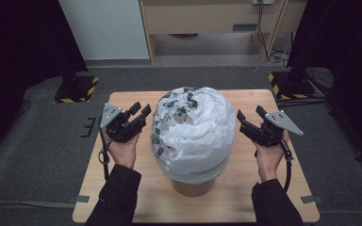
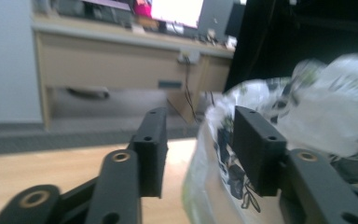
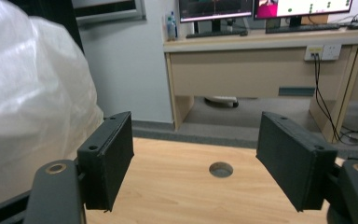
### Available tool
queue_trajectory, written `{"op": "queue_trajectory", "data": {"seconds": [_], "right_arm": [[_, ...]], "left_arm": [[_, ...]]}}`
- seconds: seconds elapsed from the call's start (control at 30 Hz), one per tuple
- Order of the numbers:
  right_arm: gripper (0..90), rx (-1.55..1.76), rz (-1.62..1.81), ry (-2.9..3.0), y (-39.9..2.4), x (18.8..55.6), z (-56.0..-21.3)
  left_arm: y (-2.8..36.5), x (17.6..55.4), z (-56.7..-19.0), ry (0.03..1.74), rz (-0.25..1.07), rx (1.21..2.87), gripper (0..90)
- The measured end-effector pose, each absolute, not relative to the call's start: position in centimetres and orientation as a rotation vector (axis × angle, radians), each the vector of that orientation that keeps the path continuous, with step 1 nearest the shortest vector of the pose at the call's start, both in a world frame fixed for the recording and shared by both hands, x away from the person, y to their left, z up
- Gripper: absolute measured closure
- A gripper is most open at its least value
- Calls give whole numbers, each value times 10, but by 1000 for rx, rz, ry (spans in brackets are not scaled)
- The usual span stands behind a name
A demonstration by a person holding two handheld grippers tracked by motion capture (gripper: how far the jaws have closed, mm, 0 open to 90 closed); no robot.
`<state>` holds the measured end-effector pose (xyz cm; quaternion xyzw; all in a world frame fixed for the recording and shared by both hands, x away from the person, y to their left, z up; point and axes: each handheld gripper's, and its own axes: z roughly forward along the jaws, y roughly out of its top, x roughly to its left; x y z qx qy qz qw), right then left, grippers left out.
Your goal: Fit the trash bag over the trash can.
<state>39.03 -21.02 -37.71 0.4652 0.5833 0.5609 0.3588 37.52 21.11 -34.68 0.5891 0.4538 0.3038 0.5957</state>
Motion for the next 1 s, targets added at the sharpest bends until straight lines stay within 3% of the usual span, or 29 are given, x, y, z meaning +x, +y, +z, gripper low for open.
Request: {"op": "queue_trajectory", "data": {"seconds": [0.2,0.43,0.8,0.87,1.0], "right_arm": [[258,1165,1484,1509,-209,393,-372],[263,1144,1471,1582,-199,393,-380],[300,1063,1494,1677,-189,367,-396],[357,1056,1502,1689,-187,359,-398],[365,1057,1525,1704,-191,347,-401]], "left_arm": [[214,329,-361,1077,815,1419,508],[198,301,-388,1083,776,1493,494],[176,311,-390,1080,761,1477,527],[175,318,-389,1081,758,1472,541],[174,332,-389,1087,745,1483,539]]}}
